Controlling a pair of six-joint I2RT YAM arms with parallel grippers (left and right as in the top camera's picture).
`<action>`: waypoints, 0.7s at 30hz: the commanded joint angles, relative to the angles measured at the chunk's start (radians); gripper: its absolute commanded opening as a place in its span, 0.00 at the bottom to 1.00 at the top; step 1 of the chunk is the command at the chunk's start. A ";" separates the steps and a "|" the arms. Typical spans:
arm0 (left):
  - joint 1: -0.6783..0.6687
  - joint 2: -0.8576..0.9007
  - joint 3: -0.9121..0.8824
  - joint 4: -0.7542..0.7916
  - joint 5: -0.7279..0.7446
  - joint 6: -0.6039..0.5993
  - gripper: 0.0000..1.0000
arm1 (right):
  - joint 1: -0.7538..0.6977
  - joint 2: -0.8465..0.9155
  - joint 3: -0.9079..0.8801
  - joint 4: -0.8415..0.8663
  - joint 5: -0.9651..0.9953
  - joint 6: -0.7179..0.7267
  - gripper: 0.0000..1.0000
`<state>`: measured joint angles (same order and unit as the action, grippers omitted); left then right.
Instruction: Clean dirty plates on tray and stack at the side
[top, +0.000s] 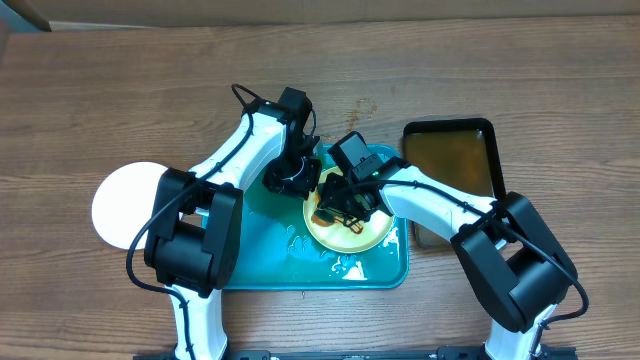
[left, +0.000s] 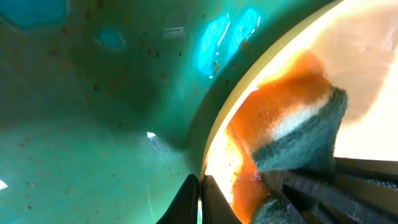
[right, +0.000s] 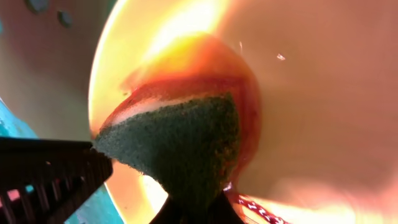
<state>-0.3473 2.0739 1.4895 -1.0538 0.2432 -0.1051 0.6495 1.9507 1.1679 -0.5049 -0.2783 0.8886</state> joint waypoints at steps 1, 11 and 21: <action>-0.001 -0.001 -0.031 0.032 -0.010 -0.015 0.04 | -0.002 0.053 -0.045 -0.075 0.105 -0.002 0.04; 0.000 -0.001 -0.094 0.075 -0.045 -0.034 0.04 | -0.045 0.045 -0.045 -0.192 0.170 -0.002 0.04; 0.000 -0.001 -0.094 0.074 -0.066 -0.034 0.04 | -0.142 0.018 -0.035 -0.349 0.172 -0.145 0.04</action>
<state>-0.3473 2.0651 1.4269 -0.9768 0.2531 -0.1135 0.5411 1.9148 1.1831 -0.8028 -0.2256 0.8097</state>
